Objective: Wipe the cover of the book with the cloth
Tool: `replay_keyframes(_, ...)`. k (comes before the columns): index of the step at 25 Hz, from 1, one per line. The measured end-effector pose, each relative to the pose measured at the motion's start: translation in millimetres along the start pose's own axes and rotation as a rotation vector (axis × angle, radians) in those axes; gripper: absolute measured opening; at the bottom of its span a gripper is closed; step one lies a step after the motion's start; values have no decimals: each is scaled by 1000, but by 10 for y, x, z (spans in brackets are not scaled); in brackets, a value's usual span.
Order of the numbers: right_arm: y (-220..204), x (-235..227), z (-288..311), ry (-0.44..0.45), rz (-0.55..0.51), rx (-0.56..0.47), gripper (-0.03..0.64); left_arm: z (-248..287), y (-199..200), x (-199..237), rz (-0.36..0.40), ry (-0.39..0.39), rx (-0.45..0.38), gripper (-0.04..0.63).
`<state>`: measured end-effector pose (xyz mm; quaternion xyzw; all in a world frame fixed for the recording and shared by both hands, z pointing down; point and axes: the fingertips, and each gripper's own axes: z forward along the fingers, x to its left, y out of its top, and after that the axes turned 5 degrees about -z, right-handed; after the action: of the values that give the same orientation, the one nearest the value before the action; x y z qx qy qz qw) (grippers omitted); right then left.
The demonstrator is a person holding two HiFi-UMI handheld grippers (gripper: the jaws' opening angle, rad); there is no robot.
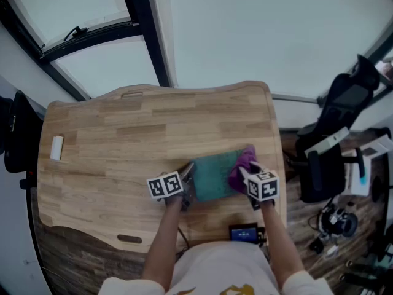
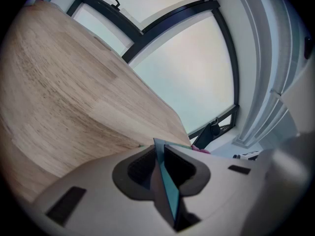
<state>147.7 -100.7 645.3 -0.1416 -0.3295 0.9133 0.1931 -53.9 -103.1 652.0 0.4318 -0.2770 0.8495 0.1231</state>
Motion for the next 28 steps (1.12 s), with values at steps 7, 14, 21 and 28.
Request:
replay_keyframes(7, 100, -67, 64, -12, 5, -3, 77, -5, -2, -15, -1, -2, 2, 57)
replay_keyframes(14, 188, -135, 124, -29, 6, -14, 77, -5, 0, -22, -1, -4, 2, 57)
replay_keyframes(21, 284, -187, 159, -59, -8, -18, 77, -6, -8, -34, 11, -2, 10, 57)
replay_keyframes(28, 302, -181, 169, -62, -5, -19, 77, -4, -11, -22, 14, 2, 10, 57)
